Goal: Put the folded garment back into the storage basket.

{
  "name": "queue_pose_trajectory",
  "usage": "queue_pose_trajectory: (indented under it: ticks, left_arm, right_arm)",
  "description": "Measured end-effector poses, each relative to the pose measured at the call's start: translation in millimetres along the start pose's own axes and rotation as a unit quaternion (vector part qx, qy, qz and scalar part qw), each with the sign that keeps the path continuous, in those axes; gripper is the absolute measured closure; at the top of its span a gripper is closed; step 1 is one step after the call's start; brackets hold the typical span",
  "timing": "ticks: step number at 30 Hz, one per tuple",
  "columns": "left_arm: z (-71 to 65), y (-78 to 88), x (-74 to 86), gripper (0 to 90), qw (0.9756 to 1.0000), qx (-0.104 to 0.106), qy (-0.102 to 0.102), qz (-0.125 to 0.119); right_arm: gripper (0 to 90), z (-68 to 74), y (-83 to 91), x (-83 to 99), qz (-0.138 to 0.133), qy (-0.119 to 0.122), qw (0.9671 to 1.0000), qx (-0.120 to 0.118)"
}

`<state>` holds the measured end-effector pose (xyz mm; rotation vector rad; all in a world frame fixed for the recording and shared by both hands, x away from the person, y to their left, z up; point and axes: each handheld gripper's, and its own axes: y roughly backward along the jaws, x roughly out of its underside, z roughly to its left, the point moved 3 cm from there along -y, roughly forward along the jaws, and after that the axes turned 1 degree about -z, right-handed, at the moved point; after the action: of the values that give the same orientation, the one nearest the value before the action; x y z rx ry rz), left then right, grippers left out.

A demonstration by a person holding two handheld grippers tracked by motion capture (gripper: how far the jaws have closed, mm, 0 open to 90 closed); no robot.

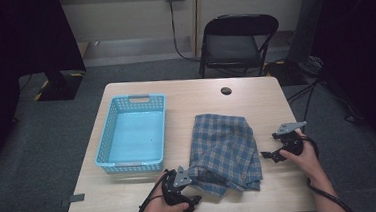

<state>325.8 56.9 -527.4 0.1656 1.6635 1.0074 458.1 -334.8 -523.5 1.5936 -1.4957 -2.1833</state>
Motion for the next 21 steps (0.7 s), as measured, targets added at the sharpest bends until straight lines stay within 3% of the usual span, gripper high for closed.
queue_pose_trajectory:
  ticks: [2,4,8,13,15,21]
  left_arm:
    - [-0.3,0.6,-0.3,1.8,1.0000,0.002,-0.002,0.002]
    - [-1.0,2.7,-2.7,5.4,0.9999,0.005,0.001,-0.010]
    - [-1.5,8.7,-9.7,4.0,0.9993,-0.002,0.008,-0.036]
    - [-0.1,11.7,-13.8,4.2,0.9986,0.005,0.016,-0.050]
    - [1.4,12.7,-16.8,4.7,0.9983,-0.005,0.011,-0.056]
    - [2.1,13.6,-21.0,4.3,0.9970,0.006,0.028,-0.072]
  right_arm:
    - [1.3,-0.5,0.5,-0.5,0.000,-0.003,1.0000,0.001]
    - [1.8,-1.1,2.8,-2.8,-0.005,-0.016,0.9999,-0.002]
    - [1.5,-0.2,7.2,-10.4,-0.021,-0.029,0.9993,0.007]
    - [1.8,2.5,9.5,-21.2,-0.024,-0.027,0.9991,0.024]
    - [1.3,2.5,12.5,-28.2,-0.050,-0.045,0.9975,0.023]
    - [0.9,3.2,12.4,-34.1,-0.052,-0.037,0.9977,0.025]
